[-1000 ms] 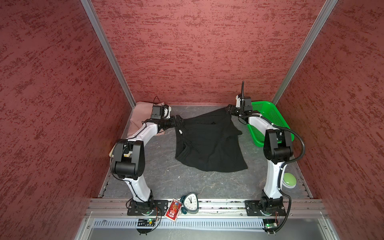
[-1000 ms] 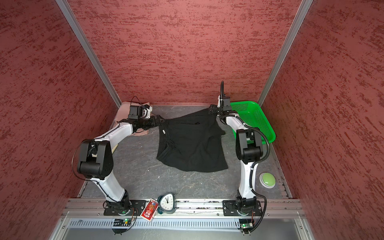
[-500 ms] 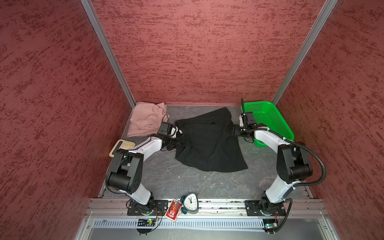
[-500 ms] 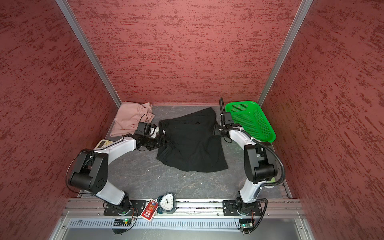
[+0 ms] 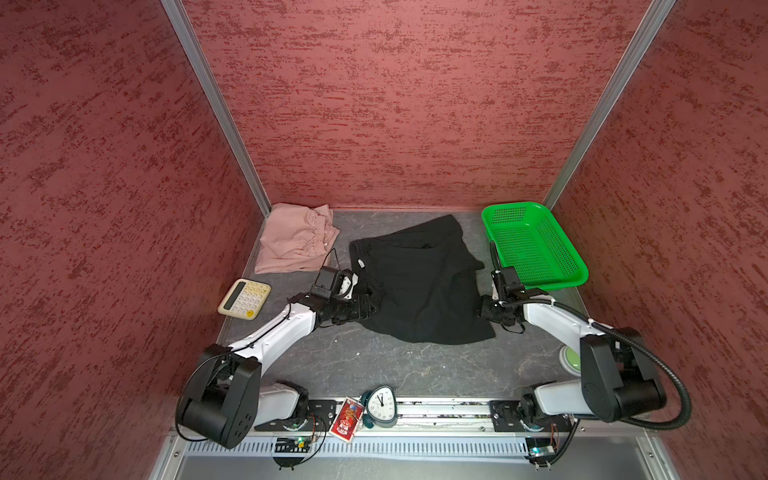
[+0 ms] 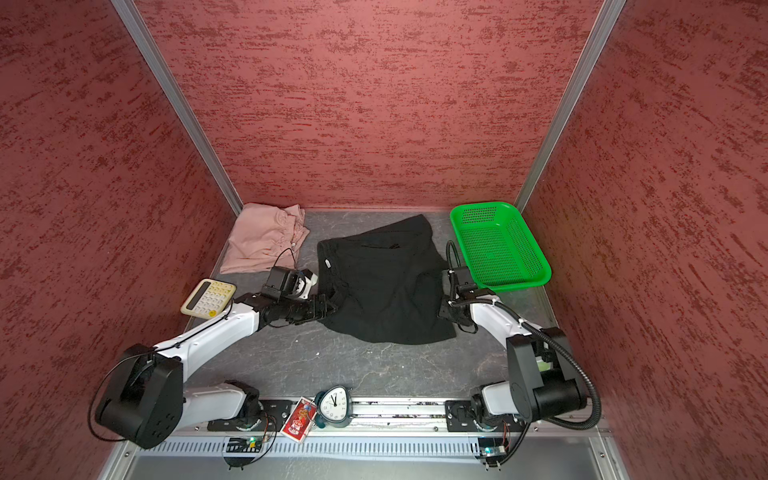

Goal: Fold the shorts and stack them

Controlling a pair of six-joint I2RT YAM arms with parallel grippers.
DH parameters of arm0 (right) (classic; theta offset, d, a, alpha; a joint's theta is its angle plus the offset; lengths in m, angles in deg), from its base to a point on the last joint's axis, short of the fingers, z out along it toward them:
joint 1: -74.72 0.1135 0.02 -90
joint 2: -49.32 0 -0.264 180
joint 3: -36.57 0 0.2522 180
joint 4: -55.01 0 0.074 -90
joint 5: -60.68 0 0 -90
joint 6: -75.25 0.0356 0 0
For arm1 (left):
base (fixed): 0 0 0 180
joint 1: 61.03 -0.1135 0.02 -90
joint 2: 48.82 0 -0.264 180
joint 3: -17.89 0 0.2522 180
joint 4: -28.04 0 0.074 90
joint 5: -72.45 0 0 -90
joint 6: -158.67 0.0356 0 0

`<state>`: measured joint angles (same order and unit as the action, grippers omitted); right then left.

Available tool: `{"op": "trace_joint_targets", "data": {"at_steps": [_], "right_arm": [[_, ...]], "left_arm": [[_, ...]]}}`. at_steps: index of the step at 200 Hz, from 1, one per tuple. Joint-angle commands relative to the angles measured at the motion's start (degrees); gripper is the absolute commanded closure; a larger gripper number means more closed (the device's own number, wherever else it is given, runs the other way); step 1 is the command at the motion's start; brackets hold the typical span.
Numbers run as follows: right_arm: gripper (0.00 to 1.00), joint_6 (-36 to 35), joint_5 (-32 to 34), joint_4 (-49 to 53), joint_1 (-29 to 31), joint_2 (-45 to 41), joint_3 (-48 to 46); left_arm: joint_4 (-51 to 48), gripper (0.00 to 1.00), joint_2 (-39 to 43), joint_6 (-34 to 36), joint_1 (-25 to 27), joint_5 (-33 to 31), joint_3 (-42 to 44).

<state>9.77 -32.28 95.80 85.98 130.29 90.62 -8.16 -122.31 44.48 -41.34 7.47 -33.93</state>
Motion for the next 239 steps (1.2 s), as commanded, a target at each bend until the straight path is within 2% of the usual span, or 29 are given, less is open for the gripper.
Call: {"op": "trace_joint_targets", "data": {"at_steps": [1,17,50,56,73,80,88,102,109,151,176,194,197,205,223,239], "right_arm": [[0.51,-1.27,-0.53,-5.48,-0.11,1.99,1.71],[0.63,-1.66,-0.92,-7.11,-0.11,5.03,2.24],[0.71,-1.15,-2.29,-9.54,-0.11,6.43,1.43],[0.76,-0.9,-2.49,-9.71,-0.11,6.31,1.23],[1.0,-0.44,-1.87,-8.61,-0.11,5.43,1.42],[1.0,-0.33,-1.3,-7.76,-0.1,4.68,1.62],[1.0,-0.26,-0.72,-6.24,-0.11,3.62,2.04],[1.0,0.04,0.98,-3.44,-0.11,1.01,2.69],[1.0,0.22,1.71,-1.83,-0.13,-0.61,3.13],[1.0,2.95,4.54,9.93,-0.11,-9.35,6.01],[1.0,5.04,7.4,17.87,-0.19,-14.42,6.52],[1.0,6.27,9.37,20.95,-0.18,-18.13,4.81],[1.0,6.45,9.39,20.85,-0.19,-18.67,4.36],[1.0,6.51,8.32,19.85,-0.19,-19.53,3.7],[1.0,7.59,5.52,17.0,-0.19,-19.06,3.65],[1.0,7.66,3.46,14.91,-0.19,-16.91,3.4]], "left_arm": [[3.13,0.22,-0.77,1.03,0.09,0.29,0.1],[4.9,0.24,-1.55,1.18,0.09,0.8,0.18],[6.81,0.24,-3.14,1.12,0.68,2.41,-0.03],[6.75,0.25,-3.36,1.11,0.9,2.54,-0.08],[5.29,0.28,-3.26,1.27,1.15,2.06,-0.08],[4.6,0.32,-2.98,1.26,1.19,2.06,0.09],[3.43,0.44,-2.65,1.25,1.15,1.48,0.12],[0.8,0.86,-2.05,0.69,1.15,-0.22,-0.01],[-1.24,1.0,-1.75,0.08,1.03,-1.73,-0.39],[-11.87,1.0,5.33,-0.96,0.28,-6.88,-3.74],[-14.18,1.0,8.72,-1.96,-0.25,-8.04,-4.1],[-11.49,1.0,8.7,-1.94,-0.52,-6.21,-2.63],[-10.7,0.95,8.57,-1.86,-0.52,-6.02,-2.29],[-8.28,0.73,7.86,-1.77,-0.57,-5.26,-1.73],[-2.77,0.43,5.11,-0.32,-0.44,-2.68,-1.97],[0.24,0.26,2.0,0.99,-0.05,-1.32,-3.33]]}}
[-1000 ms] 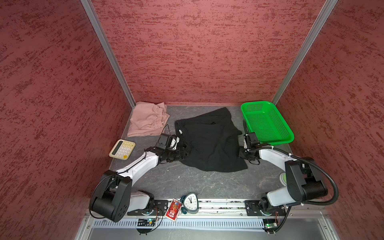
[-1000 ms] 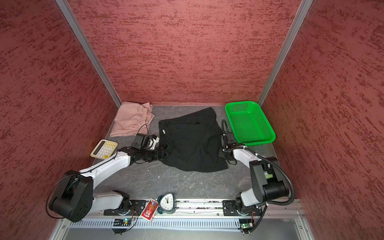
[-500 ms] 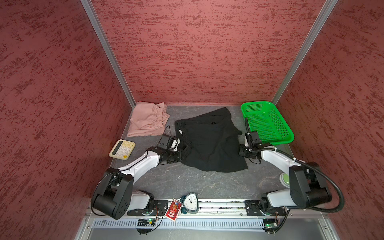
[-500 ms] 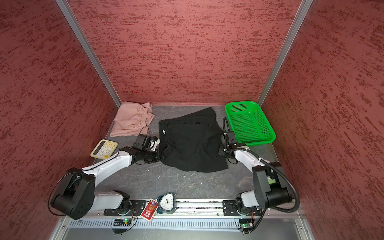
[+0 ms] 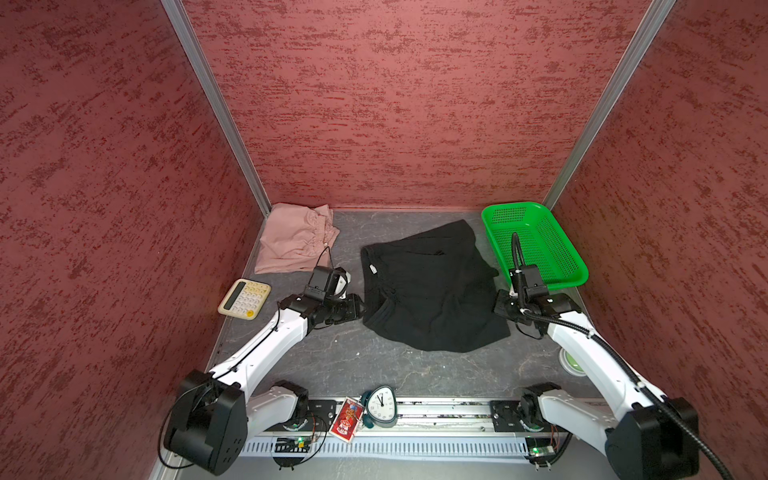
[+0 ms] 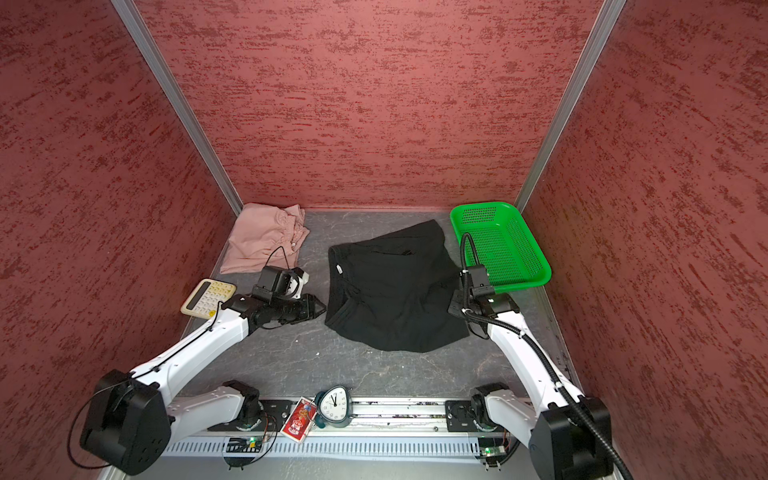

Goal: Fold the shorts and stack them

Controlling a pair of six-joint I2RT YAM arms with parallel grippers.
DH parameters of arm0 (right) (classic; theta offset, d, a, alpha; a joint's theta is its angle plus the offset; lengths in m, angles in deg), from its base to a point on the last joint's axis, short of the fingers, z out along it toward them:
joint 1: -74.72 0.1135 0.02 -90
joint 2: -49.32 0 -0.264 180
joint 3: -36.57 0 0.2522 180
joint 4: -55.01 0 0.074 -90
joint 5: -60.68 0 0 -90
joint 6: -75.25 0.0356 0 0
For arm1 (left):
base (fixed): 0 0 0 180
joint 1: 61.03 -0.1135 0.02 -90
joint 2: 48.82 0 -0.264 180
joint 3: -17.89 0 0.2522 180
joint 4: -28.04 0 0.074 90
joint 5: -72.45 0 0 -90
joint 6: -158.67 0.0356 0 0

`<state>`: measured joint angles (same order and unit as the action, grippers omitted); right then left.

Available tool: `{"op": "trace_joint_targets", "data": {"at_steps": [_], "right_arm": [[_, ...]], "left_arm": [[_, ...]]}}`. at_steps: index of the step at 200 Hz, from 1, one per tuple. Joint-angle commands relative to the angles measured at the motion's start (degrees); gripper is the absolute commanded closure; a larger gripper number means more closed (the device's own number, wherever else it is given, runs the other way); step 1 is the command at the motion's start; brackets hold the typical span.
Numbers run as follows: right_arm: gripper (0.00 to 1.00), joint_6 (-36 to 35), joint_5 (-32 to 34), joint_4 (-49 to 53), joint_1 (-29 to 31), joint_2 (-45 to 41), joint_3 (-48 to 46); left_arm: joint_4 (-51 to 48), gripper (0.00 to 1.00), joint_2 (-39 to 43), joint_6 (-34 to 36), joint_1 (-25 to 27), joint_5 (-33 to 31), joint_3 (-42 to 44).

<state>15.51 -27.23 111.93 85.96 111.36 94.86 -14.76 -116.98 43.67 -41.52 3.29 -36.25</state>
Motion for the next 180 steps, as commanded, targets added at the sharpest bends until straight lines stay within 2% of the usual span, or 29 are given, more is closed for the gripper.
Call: {"op": "trace_joint_targets", "data": {"at_steps": [1,8,43,75,91,102,115,122,139,156,180], "right_arm": [[1.0,1.91,-1.66,-1.27,-0.13,2.16,-0.89],[1.0,1.84,-2.22,-1.85,-0.15,2.82,-1.16],[1.0,1.97,-3.16,-3.59,-0.17,2.59,-2.75],[1.0,1.69,-2.82,-3.44,-0.17,2.03,-2.93],[1.0,1.75,-2.32,-3.04,-0.17,2.05,-2.59],[1.0,1.9,-1.93,-2.78,-0.13,1.94,-2.36],[1.0,1.99,-1.93,-2.48,-0.17,1.69,-1.8],[1.0,2.21,-1.92,-2.29,-0.13,1.39,-1.44],[1.0,2.42,-1.76,-1.96,-0.16,0.51,-0.67],[1.0,2.36,-0.96,-0.39,-0.24,0.19,0.87],[1.0,2.57,-0.34,3.24,-0.43,-0.84,3.49]], "left_arm": [[7.04,0.25,-3.53,1.84,0.15,2.87,-1.1],[7.99,0.21,-4.94,2.32,0.41,3.26,-1.84],[12.22,0.2,-10.12,4.07,3.26,6.07,-3.69],[14.41,0.2,-13.98,6.19,5.44,7.49,-4.39],[13.74,0.25,-15.69,7.1,5.79,7.88,-5.42],[13.11,0.34,-16.61,7.53,5.98,7.79,-5.88],[12.31,0.52,-17.46,7.68,6.06,8.09,-6.21],[12.25,0.64,-17.54,7.55,6.13,8.52,-6.05],[11.77,1.0,-16.7,7.18,6.16,9.63,-5.68],[7.95,1.0,-13.18,7.75,6.16,8.59,-5.89],[0.21,1.0,-6.11,7.28,5.51,3.34,-6.29]]}}
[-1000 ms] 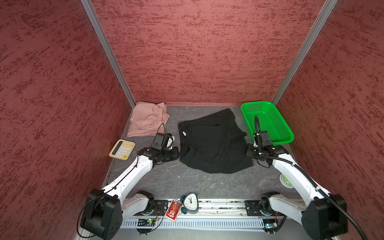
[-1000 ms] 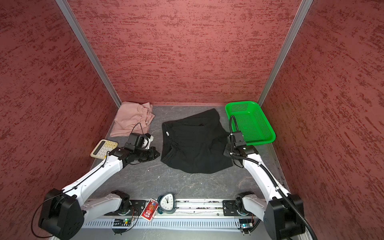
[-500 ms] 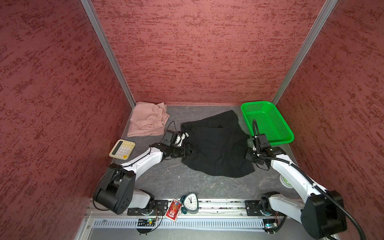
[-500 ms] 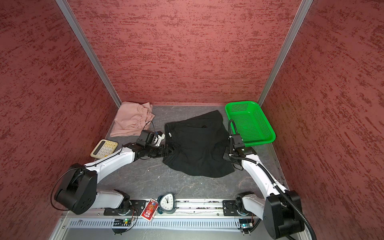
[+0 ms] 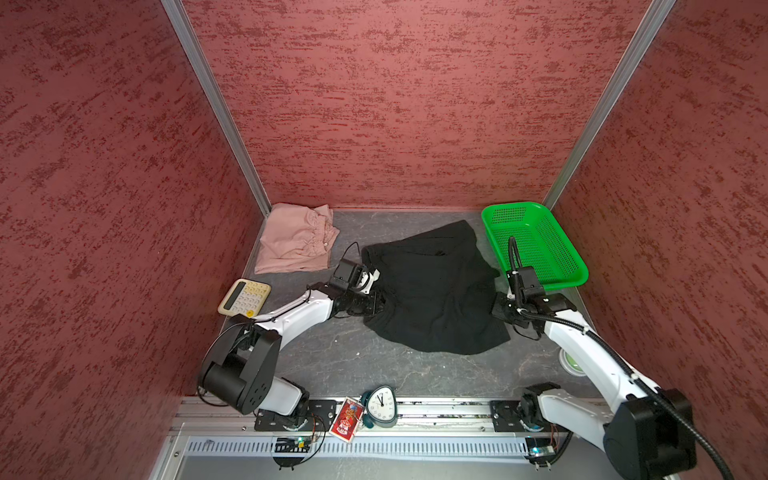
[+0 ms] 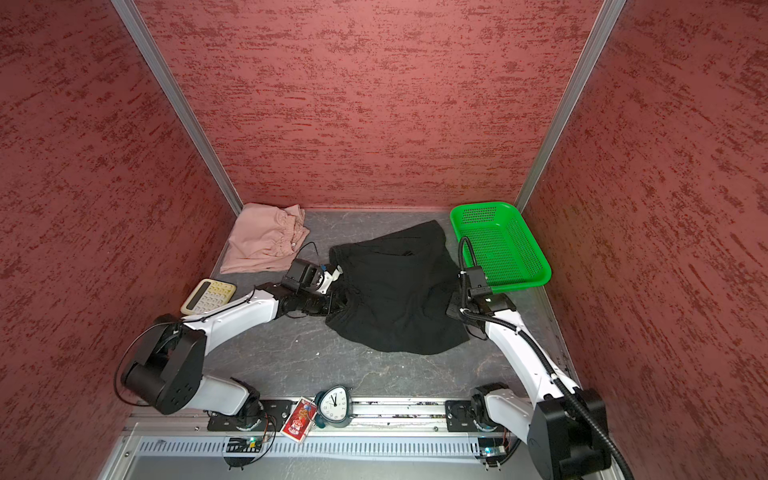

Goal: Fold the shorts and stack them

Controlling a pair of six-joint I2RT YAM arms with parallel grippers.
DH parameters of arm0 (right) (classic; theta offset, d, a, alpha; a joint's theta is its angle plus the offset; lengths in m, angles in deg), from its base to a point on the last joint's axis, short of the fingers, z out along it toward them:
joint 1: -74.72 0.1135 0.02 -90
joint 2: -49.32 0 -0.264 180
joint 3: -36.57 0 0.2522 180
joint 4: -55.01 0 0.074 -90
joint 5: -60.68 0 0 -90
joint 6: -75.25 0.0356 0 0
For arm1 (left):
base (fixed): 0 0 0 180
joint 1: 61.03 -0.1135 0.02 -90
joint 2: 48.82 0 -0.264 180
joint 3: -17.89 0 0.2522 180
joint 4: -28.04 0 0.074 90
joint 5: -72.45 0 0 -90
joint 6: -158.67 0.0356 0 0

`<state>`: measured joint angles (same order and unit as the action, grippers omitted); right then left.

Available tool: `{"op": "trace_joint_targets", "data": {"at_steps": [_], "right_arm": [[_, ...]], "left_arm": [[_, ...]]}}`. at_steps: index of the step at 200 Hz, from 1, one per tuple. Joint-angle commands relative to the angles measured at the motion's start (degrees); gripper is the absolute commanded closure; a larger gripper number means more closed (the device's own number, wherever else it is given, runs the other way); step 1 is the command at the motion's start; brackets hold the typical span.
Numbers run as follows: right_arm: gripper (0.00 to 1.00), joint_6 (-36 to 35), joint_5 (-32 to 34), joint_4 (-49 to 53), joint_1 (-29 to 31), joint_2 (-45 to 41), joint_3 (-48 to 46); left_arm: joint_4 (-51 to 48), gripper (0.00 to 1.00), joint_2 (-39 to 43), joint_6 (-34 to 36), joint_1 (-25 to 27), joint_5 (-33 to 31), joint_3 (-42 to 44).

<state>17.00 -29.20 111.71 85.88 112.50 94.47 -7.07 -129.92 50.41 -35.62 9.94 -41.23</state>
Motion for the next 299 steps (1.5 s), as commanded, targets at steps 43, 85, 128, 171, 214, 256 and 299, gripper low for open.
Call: {"op": "trace_joint_targets", "data": {"at_steps": [43,85,128,171,214,256,299], "right_arm": [[1.0,6.33,1.74,11.6,-0.87,-6.95,1.98],[0.75,13.71,-4.28,11.23,-0.96,-13.2,-7.92],[0.42,6.93,-1.41,3.97,-0.95,-8.12,-0.22],[0.36,-5.99,-1.61,-13.94,-0.96,9.62,6.91],[0.31,-15.62,4.86,-24.14,-1.2,29.44,19.67],[0.4,-17.86,1.49,-27.69,-1.92,47.32,34.91],[0.47,-17.23,0.95,-26.53,-3.77,56.83,44.25]], "left_arm": [[-13.9,1.0,14.99,-4.8,-1.04,-6.33,2.67],[-15.75,0.91,15.1,-9.4,-1.3,-6.96,7.33],[-22.47,0.01,15.19,-7.24,-6.42,-9.54,-1.16],[-8.75,0.01,7.36,-2.16,-7.08,-9.75,-8.93],[-0.26,0.01,-9.59,-1.25,-10.2,-8.13,-12.86],[5.44,0.16,-18.21,-1.16,-10.14,-6.19,-16.16],[5.84,0.22,-24.0,-0.63,-10.29,-6.48,-21.39]]}}
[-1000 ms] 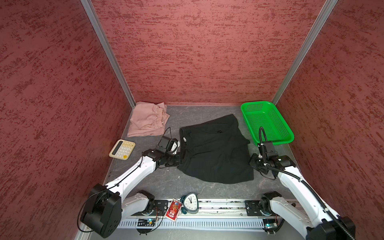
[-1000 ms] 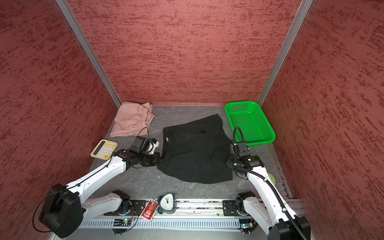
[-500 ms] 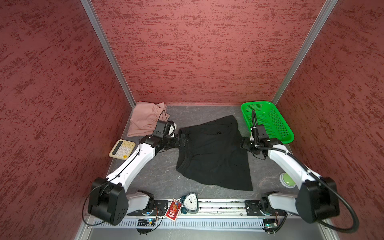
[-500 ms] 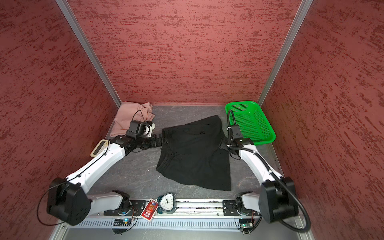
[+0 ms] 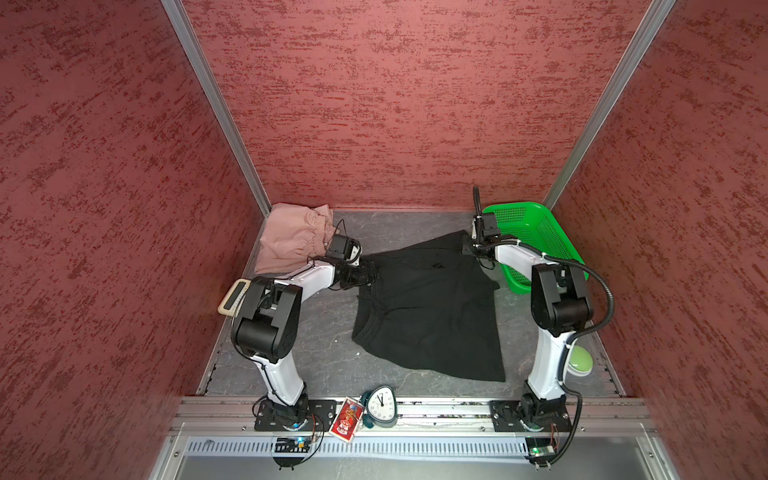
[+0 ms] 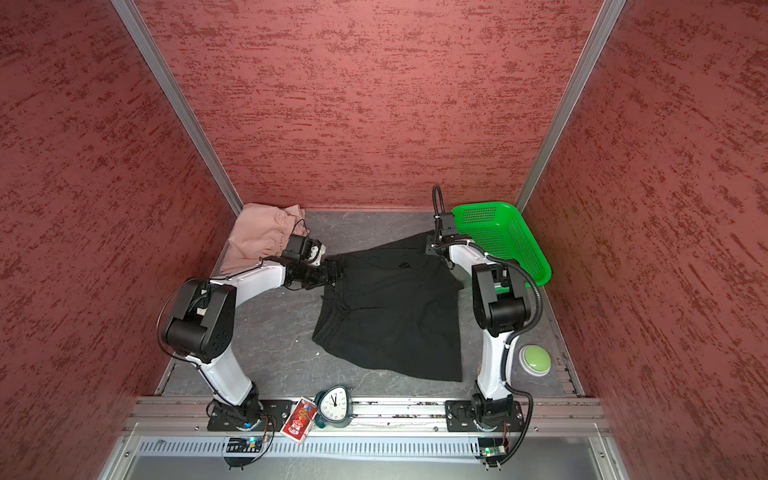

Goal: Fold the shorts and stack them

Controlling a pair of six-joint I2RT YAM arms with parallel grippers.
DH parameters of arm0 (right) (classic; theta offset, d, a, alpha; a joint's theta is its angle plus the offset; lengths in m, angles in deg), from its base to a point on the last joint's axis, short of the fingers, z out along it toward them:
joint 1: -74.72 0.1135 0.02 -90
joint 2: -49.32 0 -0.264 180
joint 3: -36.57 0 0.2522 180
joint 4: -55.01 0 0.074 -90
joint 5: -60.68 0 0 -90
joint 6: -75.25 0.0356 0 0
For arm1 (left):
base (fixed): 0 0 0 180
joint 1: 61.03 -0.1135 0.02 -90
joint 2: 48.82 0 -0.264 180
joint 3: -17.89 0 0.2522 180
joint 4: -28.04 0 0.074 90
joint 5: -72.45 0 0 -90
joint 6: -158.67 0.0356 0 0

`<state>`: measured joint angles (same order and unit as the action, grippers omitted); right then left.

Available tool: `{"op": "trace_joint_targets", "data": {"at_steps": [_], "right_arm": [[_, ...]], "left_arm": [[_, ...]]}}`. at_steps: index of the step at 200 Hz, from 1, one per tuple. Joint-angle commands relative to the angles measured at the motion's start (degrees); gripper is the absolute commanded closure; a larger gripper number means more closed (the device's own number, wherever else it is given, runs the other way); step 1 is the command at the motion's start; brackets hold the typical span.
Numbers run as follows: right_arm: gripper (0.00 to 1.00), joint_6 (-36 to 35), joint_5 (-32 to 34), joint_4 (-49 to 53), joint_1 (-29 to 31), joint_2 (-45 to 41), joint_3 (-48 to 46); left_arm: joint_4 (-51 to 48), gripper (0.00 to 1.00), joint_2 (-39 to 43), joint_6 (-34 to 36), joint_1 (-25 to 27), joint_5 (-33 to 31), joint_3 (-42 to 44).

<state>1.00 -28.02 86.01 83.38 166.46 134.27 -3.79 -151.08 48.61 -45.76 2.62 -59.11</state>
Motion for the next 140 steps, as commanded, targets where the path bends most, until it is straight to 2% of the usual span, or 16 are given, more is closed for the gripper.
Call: {"op": "trace_joint_targets", "data": {"at_steps": [1,39,62,81,93,105,114,140], "right_arm": [[0.47,-1.28,-0.24,-0.86,-1.28,2.98,4.55],[0.5,-1.32,-4.44,-3.36,-1.52,6.2,5.57],[0.57,-0.85,-6.26,-3.86,-1.48,7.77,6.78],[0.71,-0.72,-7.82,-4.48,-1.48,8.82,7.85],[0.85,-0.72,-8.41,-4.37,-1.55,9.43,8.7],[0.99,-0.81,-8.31,-3.82,-1.46,9.92,9.62],[1.0,-1.05,-8.1,-3.82,-1.5,9.95,9.99],[1.0,-1.33,-7.37,-4.46,-1.5,7.95,9.87]], "left_arm": [[2.49,0.22,-2.94,1.2,-0.15,0.8,-3.71],[1.03,0.28,-7.36,1.84,-0.14,0.93,-7.65],[0.14,0.32,-9.1,2.1,-0.67,0.93,-8.39],[0.19,0.46,-9.43,2.58,-1.02,-0.06,-8.12],[-0.27,0.72,-9.51,2.91,-1.37,-0.26,-8.45],[-0.78,0.89,-9.24,3.4,-1.8,-0.47,-9.02],[-1.19,1.0,-8.87,4.05,-2.16,-0.69,-9.66],[-5.27,1.0,-7.2,6.96,-3.62,-2.28,-13.14]]}}
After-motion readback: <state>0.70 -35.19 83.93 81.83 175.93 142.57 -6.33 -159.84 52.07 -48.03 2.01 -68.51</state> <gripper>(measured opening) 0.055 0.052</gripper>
